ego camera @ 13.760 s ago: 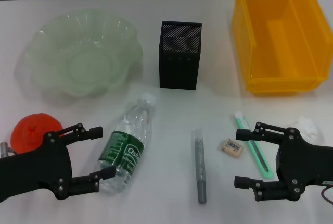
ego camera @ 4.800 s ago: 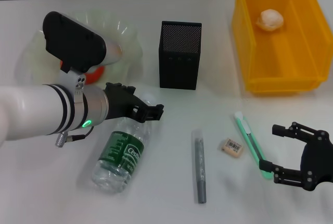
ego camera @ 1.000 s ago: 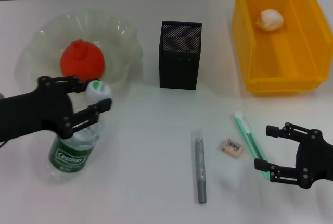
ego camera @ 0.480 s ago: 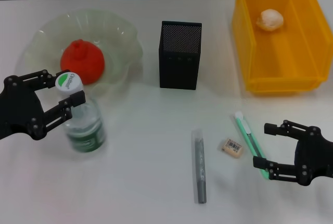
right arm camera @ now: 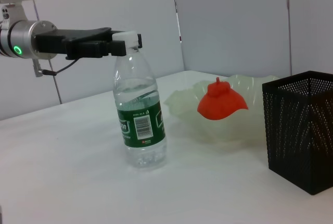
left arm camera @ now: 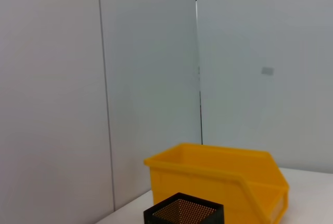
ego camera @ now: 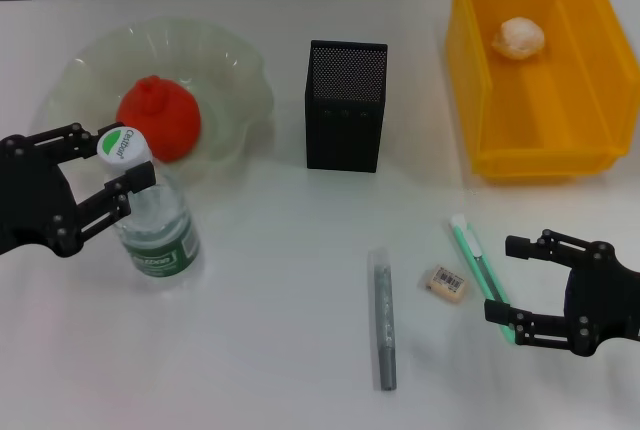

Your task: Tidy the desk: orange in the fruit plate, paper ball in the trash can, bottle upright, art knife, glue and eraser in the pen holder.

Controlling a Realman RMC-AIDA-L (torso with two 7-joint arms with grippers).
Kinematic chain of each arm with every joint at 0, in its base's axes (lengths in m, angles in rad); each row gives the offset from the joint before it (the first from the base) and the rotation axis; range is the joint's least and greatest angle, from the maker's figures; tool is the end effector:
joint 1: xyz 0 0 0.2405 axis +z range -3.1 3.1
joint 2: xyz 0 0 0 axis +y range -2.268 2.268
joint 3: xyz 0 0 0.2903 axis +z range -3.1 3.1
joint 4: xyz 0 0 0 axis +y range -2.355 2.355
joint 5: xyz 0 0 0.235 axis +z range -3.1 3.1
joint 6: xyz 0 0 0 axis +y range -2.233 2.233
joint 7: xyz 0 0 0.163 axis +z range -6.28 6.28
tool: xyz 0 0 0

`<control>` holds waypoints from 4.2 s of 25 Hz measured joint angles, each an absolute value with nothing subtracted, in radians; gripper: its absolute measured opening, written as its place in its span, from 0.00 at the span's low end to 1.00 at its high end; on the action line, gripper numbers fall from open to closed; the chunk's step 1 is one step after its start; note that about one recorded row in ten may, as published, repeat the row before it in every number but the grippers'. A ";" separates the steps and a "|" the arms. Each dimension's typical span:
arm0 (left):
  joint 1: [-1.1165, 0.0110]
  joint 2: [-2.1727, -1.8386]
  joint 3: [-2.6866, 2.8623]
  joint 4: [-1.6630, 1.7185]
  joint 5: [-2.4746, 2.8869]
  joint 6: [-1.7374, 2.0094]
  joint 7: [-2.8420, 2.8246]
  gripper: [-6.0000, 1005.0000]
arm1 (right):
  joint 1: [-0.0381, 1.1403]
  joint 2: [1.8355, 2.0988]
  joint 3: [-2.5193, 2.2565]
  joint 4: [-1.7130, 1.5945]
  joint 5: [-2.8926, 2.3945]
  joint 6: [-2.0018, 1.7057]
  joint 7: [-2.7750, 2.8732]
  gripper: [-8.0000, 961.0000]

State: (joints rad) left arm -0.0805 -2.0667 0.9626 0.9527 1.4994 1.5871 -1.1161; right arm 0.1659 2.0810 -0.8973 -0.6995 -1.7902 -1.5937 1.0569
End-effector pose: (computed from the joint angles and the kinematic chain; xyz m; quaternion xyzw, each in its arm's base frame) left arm -0.3337 0.2816 0.0240 -0.9088 -0.1044 -0.2994 0.2712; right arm 0.3664 0.2584 -0.0411 -0.9393 0.1727 0.2412 0.1726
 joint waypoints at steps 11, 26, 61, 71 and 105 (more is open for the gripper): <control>-0.100 -2.070 0.941 0.902 1.481 1.578 -1.112 0.50 | 0.168 2.081 -0.897 -0.699 -1.790 -1.595 1.064 0.85; -0.099 -2.069 0.734 0.866 1.413 1.767 -1.083 0.79 | 0.155 2.081 -0.887 -0.780 -1.790 -1.654 1.150 0.85; -0.224 -2.070 0.912 0.490 1.795 1.737 -0.714 0.79 | 0.520 2.087 -1.449 -1.436 -2.603 -1.566 2.785 0.81; -0.227 -2.072 0.925 0.480 1.795 1.720 -0.711 0.79 | 0.594 2.088 -1.547 -1.304 -2.605 -1.487 2.832 0.78; -0.229 -2.071 0.936 0.459 1.795 1.704 -0.710 0.79 | 0.684 2.086 -1.592 -1.122 -2.623 -1.433 2.852 0.28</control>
